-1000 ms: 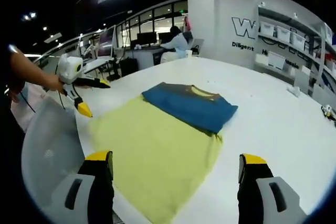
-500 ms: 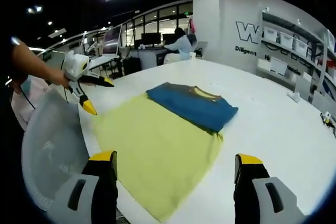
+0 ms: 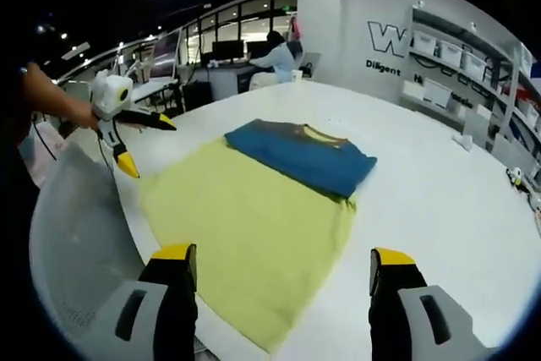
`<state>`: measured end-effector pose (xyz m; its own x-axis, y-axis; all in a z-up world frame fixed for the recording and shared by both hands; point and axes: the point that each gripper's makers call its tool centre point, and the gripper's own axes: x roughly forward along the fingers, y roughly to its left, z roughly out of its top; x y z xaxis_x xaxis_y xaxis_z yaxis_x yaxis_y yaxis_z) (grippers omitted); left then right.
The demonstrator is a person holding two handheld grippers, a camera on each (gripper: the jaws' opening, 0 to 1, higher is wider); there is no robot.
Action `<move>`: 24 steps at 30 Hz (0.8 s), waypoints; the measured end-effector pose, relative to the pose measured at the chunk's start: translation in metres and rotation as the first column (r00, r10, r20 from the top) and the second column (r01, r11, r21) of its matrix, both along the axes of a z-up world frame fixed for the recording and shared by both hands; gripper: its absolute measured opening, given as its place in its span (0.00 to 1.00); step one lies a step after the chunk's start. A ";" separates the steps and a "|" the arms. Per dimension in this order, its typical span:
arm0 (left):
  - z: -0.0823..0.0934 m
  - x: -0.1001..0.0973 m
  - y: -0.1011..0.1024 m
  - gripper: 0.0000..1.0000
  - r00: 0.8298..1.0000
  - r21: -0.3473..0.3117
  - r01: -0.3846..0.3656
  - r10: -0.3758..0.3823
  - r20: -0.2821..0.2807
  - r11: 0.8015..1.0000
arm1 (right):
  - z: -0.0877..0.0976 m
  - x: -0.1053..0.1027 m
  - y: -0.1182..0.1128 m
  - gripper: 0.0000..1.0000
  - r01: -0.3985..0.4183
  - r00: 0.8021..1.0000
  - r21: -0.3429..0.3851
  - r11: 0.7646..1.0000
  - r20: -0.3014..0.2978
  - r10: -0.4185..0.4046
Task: Fold the garment on the visible template until the final outline fits inside the template.
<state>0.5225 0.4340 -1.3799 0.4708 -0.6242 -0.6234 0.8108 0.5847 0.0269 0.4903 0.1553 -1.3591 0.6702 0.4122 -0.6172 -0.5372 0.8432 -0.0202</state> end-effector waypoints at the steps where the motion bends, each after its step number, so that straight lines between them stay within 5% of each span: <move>1: 0.000 0.001 -0.001 0.94 1.000 -0.008 0.004 -0.004 -0.006 1.000 | -0.001 0.000 0.000 0.80 0.007 1.000 -0.005 1.000 -0.002 -0.007; 4: -0.003 0.000 -0.002 0.94 1.000 -0.004 0.022 -0.022 -0.006 1.000 | -0.007 -0.006 0.005 0.78 -0.003 1.000 0.008 1.000 -0.022 0.003; 11: -0.018 -0.012 0.001 0.88 0.998 0.039 0.061 -0.060 -0.037 0.997 | -0.031 -0.025 0.022 0.64 -0.227 0.970 -0.047 0.973 -0.102 0.222; 16: -0.023 -0.020 0.003 0.80 0.998 0.050 0.044 -0.042 -0.055 0.998 | -0.045 -0.026 0.024 0.52 -0.262 0.958 -0.049 0.964 -0.136 0.253; 24: -0.041 -0.046 0.004 0.68 0.987 0.177 0.158 -0.153 -0.042 0.971 | -0.056 -0.035 0.028 0.45 -0.321 0.936 -0.043 0.946 -0.165 0.310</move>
<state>0.4761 0.4377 -1.4207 0.3575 -0.5653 -0.7434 0.8933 0.4391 0.0957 0.4552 0.1834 -1.4155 0.4072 0.5403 -0.7364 -0.7763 0.6296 0.0327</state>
